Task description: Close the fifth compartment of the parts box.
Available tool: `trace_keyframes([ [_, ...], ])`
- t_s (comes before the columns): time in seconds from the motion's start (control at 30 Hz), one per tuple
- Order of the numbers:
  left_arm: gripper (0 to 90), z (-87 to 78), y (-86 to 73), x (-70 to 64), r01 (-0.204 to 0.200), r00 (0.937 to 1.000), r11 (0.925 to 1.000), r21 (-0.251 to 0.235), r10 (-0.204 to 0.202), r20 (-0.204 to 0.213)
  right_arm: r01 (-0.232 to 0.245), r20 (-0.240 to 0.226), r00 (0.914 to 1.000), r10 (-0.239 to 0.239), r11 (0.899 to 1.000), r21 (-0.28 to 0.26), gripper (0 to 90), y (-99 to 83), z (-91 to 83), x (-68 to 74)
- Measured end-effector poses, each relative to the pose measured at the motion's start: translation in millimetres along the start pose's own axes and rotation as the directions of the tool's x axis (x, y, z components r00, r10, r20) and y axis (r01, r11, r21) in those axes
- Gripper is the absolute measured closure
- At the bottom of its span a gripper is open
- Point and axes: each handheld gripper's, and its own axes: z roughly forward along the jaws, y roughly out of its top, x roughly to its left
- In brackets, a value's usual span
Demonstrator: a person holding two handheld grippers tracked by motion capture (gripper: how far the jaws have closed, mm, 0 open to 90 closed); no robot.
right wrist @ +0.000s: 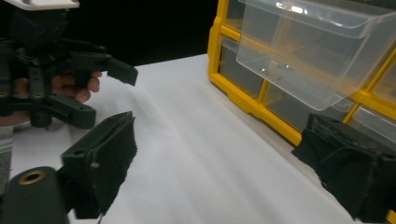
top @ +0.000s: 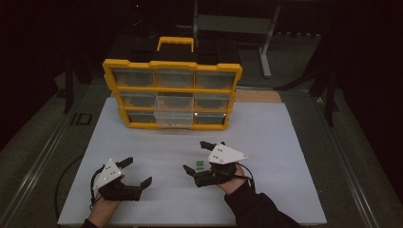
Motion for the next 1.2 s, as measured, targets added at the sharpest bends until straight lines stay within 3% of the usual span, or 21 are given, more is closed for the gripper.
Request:
trace_keyframes([
  [0.17,0.0,-0.2,0.0,-0.3,-0.001,1.0000,1.0000,-0.002,0.001,-0.002,-0.010,0.023,0.9997,0.010,1.000,0.013,15.0,-0.6,13.0,-2.6],
  [0.43,0.0,-0.1,0.0,-0.1,0.000,1.0000,1.0000,-0.004,0.000,0.001,-0.024,0.092,0.9955,0.021,0.999,0.034,26.0,-2.6,30.8,-8.1],
  [0.67,0.0,-0.2,-0.1,-0.1,-0.002,1.0000,1.0000,-0.003,0.002,0.003,-0.025,0.163,0.9865,0.018,0.999,0.045,50.0,-2.5,43.3,-13.4],
  [1.03,0.0,-0.2,0.0,-0.2,-0.003,1.0000,1.0000,-0.003,0.003,0.007,-0.042,0.196,0.9801,0.032,0.998,0.044,77.9,8.3,56.2,-16.3],
  [1.1,0.0,-0.2,0.0,-0.5,-0.004,1.0000,1.0000,-0.004,0.004,0.009,-0.052,0.206,0.9777,0.041,0.998,0.046,86.6,9.7,58.6,-17.3],
  [1.2,0.0,-0.3,-0.1,-0.8,-0.005,1.0000,1.0000,-0.003,0.005,0.008,-0.067,0.211,0.9758,0.057,0.997,0.041,89.3,12.2,61.4,-20.4],
])
